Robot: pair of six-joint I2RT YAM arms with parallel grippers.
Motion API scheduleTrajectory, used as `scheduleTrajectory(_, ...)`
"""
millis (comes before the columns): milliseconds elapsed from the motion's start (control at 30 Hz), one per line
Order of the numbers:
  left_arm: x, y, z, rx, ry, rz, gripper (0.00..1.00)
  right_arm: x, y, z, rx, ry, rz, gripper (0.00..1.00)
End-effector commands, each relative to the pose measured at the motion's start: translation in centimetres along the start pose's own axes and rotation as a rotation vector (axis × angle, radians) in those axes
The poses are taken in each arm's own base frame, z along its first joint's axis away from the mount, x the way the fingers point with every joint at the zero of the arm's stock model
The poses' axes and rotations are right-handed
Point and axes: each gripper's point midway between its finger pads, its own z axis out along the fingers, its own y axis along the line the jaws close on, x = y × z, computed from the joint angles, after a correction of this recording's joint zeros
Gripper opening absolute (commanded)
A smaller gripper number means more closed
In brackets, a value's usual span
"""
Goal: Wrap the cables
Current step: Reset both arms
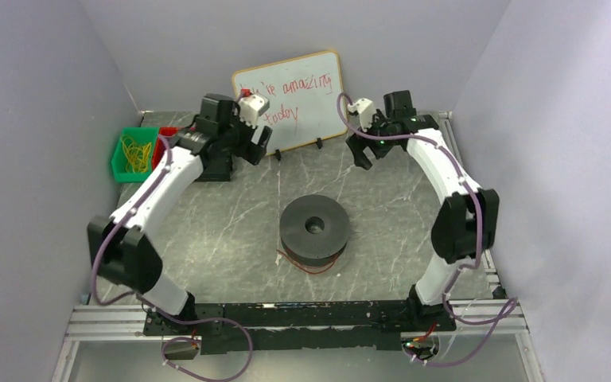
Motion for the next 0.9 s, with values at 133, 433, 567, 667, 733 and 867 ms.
scheduleTrajectory(133,-0.5,-1.7,-12.7,-0.012,-0.086,0.091,0.94,-1.9,1.9,-12.8,0.29,-0.186,0.052,0.99)
scheduleTrajectory(433,2.6,-4.8,-23.5,-0.006,-0.231,0.115,0.94,-1.6,13.6,-26.1,0.25,-0.592,-0.015,0.99)
scheduleTrajectory(567,5.0,-3.6,-26.0,-0.117,-0.24,0.088,0.94,0.2,17.2,-31.1,0.305,-0.714,-0.033,0.99)
scheduleTrajectory(667,6.8,-3.0,-26.2,-0.167,-0.244,0.029,0.94,1.5,18.5,-32.6,0.339,-0.764,-0.012,0.99)
scheduleTrajectory(733,7.8,-3.4,-26.1,-0.148,-0.242,0.02,0.94,1.9,19.2,-33.0,0.343,-0.792,0.005,0.99)
scheduleTrajectory(867,8.4,-3.3,-26.2,-0.16,-0.258,-0.024,0.94,2.2,19.5,-33.3,0.359,-0.81,0.008,0.99)
